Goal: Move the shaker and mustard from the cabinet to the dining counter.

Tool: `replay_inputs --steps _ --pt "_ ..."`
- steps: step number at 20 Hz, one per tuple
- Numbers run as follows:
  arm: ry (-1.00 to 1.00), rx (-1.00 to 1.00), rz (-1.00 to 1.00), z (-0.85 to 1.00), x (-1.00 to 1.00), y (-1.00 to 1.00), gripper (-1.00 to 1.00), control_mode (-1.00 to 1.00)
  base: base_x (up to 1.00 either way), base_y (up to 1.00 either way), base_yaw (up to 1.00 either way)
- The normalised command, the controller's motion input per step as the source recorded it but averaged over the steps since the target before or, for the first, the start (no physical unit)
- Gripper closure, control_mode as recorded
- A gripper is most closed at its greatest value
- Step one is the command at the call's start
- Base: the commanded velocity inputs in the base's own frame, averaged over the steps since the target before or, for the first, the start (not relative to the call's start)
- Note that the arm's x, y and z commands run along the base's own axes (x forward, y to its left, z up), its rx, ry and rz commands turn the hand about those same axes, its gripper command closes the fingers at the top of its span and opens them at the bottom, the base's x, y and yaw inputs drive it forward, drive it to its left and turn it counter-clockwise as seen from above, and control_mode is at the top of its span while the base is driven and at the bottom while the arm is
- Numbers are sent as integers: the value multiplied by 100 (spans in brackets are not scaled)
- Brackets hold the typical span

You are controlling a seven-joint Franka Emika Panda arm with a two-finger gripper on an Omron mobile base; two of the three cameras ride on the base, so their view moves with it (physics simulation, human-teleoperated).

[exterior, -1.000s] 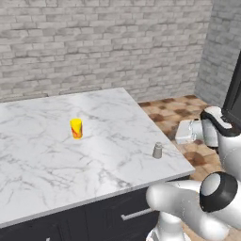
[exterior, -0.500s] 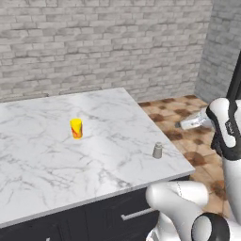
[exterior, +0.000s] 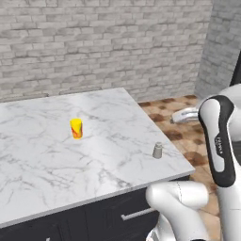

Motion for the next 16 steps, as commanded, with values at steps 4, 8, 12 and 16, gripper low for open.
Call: replay_inputs --steps 4,8,12,16 --pt "18 -11 -16 41 -53 46 -100 -100 0 0 0" --pt "12 -11 -14 34 -46 28 -100 -100 0 0 0" --pt "0 -11 -10 6 -39 13 -100 -100 0 0 0" --pt "0 -12 -9 0 -34 14 -100 -100 0 0 0"
